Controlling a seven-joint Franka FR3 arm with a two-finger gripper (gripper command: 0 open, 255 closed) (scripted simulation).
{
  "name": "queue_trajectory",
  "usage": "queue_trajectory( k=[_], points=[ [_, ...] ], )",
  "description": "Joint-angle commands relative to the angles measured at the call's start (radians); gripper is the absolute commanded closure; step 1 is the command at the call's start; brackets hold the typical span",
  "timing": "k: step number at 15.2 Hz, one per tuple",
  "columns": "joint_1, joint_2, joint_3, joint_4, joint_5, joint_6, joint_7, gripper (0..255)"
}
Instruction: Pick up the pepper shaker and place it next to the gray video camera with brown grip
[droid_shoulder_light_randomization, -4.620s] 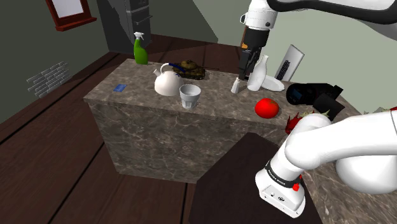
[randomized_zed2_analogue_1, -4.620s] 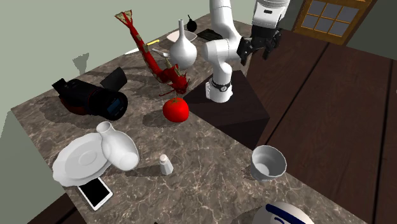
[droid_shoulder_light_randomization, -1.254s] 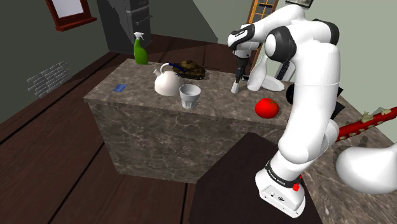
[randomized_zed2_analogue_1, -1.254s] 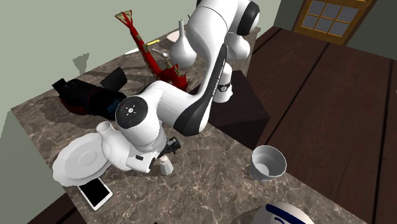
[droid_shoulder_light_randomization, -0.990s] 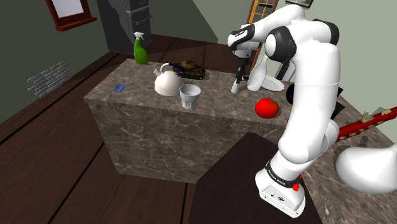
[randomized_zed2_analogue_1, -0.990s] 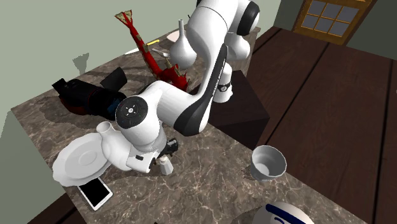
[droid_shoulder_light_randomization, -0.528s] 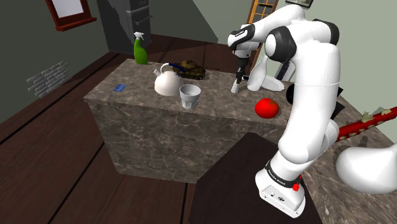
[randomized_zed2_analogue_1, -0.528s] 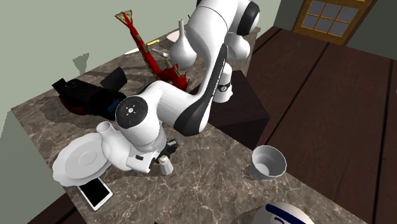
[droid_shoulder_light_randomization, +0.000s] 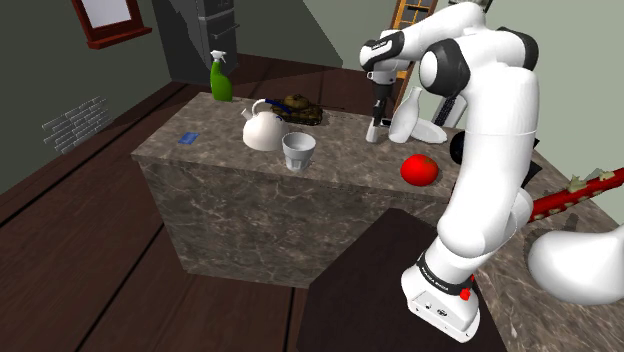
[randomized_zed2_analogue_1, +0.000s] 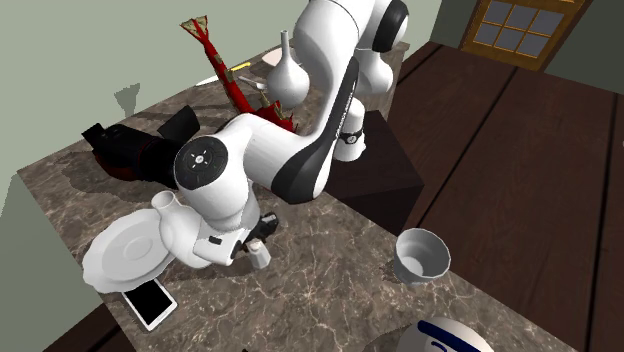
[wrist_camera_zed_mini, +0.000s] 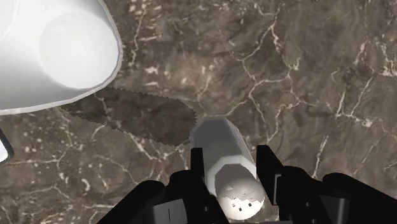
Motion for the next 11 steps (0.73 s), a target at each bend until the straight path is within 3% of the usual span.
queue_trajectory(
  k=[1,11],
  points=[
    [0.000,-0.007,-0.002,0.017,-0.004,-0.024,0.000,255],
    [-0.002,-0.035,-0.010,0.114,-0.018,-0.146,0.004,255]
  ],
)
